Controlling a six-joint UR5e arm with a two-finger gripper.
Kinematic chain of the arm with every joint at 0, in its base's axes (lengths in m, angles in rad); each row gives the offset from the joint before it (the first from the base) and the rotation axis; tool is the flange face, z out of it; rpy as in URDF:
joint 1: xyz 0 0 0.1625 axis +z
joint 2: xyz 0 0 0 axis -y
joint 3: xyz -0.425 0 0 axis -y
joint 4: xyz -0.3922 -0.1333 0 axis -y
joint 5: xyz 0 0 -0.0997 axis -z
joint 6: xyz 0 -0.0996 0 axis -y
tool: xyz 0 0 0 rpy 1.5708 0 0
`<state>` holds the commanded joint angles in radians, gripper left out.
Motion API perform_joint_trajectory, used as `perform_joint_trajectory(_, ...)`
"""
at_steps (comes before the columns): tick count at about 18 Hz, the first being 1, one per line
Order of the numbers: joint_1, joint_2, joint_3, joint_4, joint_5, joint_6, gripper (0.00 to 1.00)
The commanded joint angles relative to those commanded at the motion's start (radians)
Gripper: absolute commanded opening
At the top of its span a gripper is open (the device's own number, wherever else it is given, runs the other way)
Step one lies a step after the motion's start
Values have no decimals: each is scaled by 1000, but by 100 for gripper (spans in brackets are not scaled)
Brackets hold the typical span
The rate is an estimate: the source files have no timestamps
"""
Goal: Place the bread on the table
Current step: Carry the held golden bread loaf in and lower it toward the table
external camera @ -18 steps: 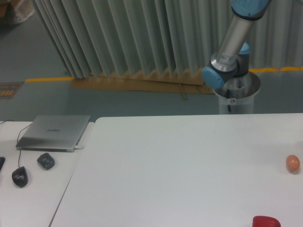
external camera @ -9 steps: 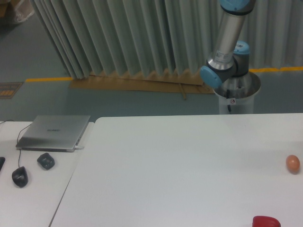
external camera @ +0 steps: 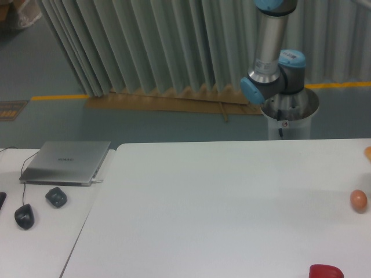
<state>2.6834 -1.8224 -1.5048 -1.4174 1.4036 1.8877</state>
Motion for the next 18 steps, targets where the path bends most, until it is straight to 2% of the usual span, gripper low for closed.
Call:
perform_joint_trajectory(4, -111, 6, -12, 38, 6, -195, 55)
perform_joint_trajectory(5, -118, 2, -12, 52, 6, -229, 55)
perform_joint_trajectory(8, -148, -12, -29, 142, 14, -320, 55)
perform_joint_trajectory(12, -175, -54, -28, 175, 106, -326, 55)
perform_joint_trajectory(15, -180, -81, -29, 213, 117, -318, 55)
perform_joint_trajectory(18, -180, -94, -61, 287, 150, -326, 55)
